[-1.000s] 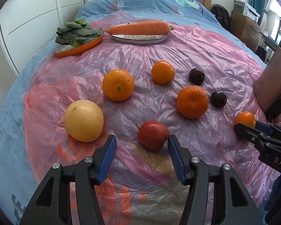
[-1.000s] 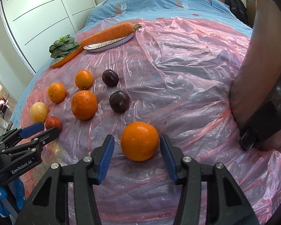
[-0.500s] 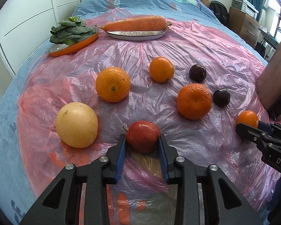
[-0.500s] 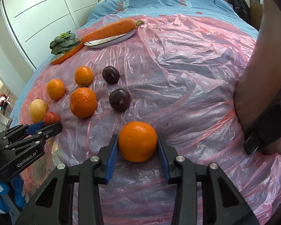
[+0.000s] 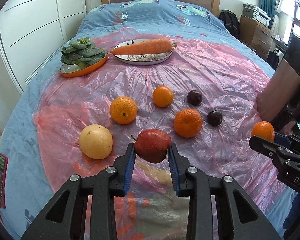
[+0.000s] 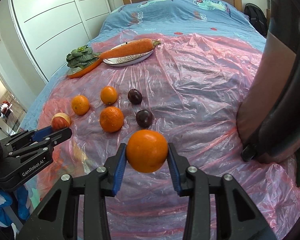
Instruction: Organize fruits
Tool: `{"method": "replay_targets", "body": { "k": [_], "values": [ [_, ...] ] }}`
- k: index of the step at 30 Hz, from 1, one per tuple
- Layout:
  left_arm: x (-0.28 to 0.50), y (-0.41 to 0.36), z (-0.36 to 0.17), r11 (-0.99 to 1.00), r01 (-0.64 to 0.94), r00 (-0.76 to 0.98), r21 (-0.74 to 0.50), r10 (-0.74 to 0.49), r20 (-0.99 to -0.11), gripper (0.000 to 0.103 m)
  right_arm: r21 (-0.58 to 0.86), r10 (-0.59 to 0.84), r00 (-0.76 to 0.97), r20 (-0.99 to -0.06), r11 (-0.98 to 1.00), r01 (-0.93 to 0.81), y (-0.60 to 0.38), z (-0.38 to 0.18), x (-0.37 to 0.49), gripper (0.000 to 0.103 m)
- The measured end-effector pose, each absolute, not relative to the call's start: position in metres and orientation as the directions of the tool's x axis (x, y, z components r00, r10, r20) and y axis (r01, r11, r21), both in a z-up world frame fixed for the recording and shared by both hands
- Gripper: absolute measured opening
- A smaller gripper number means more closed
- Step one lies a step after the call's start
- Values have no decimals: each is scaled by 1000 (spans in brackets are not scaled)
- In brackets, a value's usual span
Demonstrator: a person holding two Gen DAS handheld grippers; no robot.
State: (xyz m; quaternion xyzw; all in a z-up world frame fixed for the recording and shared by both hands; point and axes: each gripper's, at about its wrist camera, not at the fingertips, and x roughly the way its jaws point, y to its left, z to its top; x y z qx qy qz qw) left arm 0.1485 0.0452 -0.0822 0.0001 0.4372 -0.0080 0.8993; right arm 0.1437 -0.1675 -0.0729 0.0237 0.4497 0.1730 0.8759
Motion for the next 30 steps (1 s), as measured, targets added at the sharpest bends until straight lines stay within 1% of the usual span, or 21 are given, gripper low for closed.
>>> {"method": "replay_targets", "body": {
  "k": [15, 23, 30],
  "values": [
    [87, 18, -20, 998, 57, 687, 7, -34, -726, 28, 183, 319, 599, -735, 943, -279, -196, -18, 70, 10],
    [56, -11, 3, 995, 100, 709, 21, -57, -703, 28, 184, 289, 648, -705, 956, -226, -236, 1, 36, 10],
    [37, -41, 10, 989, 144, 697, 17, -90, -711, 28, 197, 257, 684, -683, 966, -166, -278, 6, 11, 10]
  ]
}}
